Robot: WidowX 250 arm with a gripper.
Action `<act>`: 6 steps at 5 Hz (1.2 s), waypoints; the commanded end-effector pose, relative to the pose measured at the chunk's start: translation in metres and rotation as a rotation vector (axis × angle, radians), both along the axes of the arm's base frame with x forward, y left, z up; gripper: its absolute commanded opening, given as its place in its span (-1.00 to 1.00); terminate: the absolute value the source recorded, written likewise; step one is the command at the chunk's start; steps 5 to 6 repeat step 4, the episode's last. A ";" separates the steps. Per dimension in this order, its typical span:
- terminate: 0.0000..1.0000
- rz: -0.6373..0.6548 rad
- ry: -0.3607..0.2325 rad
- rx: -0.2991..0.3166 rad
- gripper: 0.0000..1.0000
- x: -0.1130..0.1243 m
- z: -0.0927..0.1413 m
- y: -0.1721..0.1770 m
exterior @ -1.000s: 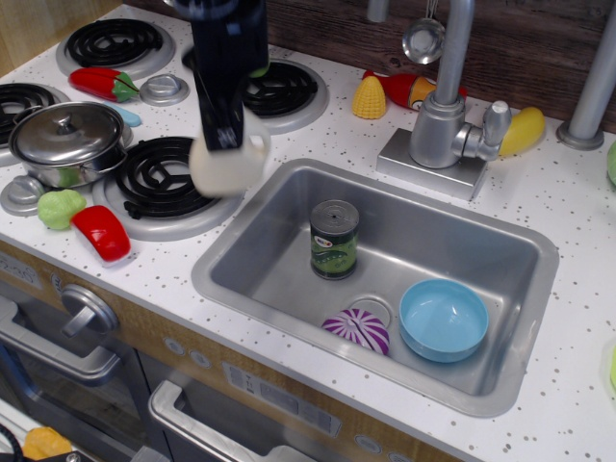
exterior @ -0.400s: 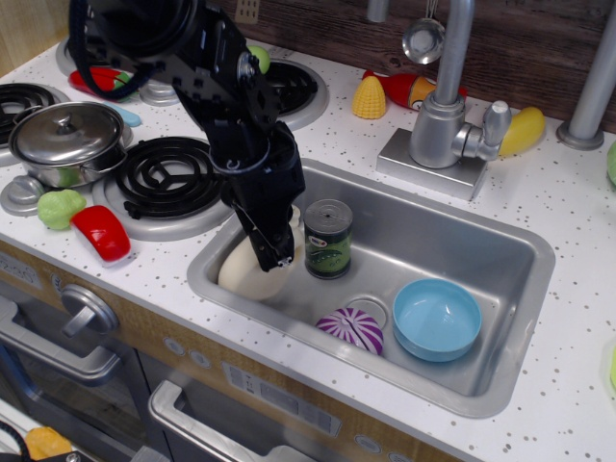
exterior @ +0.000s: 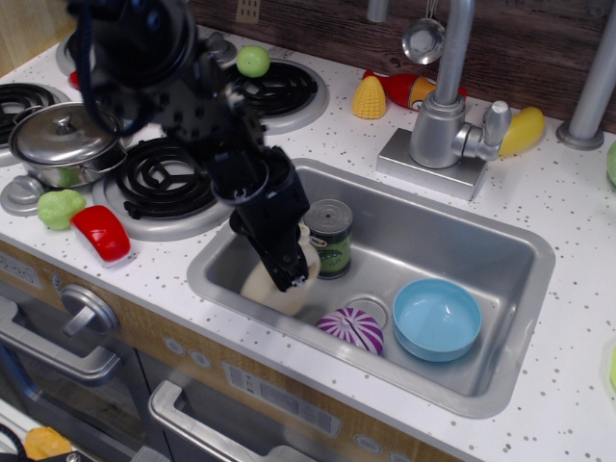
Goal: Put detergent in sink
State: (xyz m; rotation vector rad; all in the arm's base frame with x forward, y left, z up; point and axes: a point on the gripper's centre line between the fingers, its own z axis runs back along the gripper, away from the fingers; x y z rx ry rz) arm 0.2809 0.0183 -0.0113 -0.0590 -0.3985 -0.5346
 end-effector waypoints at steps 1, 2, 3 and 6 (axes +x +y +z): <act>-1.00 0.001 -0.121 0.016 -1.00 0.002 -0.003 0.008; -1.00 -0.011 -0.145 0.034 1.00 0.000 -0.001 0.008; -1.00 -0.011 -0.145 0.034 1.00 0.000 -0.001 0.008; 1.00 -0.011 -0.145 0.034 1.00 0.000 -0.001 0.008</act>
